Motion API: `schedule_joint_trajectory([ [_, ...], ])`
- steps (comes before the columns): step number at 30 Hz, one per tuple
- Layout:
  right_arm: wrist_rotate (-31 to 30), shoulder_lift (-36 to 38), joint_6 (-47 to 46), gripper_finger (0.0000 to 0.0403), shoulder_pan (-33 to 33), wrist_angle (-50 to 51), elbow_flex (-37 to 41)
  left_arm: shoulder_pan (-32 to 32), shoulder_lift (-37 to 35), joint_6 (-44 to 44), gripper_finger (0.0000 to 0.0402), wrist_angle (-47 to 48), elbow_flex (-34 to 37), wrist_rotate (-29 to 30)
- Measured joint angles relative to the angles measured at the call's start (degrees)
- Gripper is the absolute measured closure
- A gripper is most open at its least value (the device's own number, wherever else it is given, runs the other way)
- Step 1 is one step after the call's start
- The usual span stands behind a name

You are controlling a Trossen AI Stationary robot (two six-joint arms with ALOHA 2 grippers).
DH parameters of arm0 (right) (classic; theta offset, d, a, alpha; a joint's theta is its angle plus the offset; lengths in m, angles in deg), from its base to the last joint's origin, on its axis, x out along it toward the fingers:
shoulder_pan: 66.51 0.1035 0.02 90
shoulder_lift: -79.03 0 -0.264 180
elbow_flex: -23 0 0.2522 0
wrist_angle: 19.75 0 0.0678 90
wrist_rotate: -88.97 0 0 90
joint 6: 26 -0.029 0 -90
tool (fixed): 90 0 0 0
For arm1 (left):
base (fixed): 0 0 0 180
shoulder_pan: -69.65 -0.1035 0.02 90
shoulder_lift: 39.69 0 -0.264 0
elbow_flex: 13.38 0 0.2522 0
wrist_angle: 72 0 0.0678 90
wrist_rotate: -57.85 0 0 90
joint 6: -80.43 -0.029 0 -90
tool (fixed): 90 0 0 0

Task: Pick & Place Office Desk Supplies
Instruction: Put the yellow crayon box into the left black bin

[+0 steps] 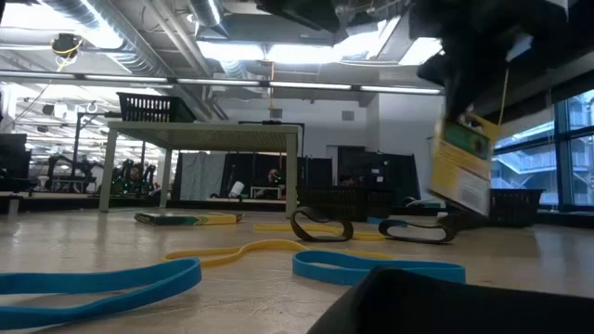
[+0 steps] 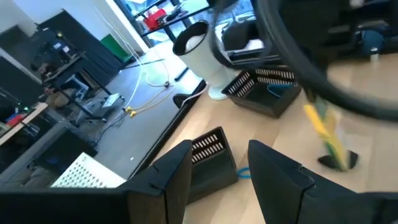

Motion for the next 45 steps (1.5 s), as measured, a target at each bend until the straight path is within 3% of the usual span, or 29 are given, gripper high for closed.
schedule_joint_trajectory([
  [12,-8.44,0.02,8.37,0.0402,-5.94,-11.87,-0.60,1.40,-4.65,6.83,0.0249,8.86,0.00,-1.36],
  [25,-15.94,-0.27,5.44,0.0403,-17.92,-26.32,-0.46,7.92,-7.10,10.12,0.0249,13.28,0.00,-0.47],
  [36,-14.01,-8.31,-0.77,0.0400,-24.77,-37.97,1.23,15.93,-7.23,10.68,0.0249,13.02,0.00,10.56],
  [45,-14.10,-15.85,-2.45,0.0399,-26.24,-38.92,1.28,21.22,-7.25,13.07,0.0249,13.01,0.00,16.13],
])
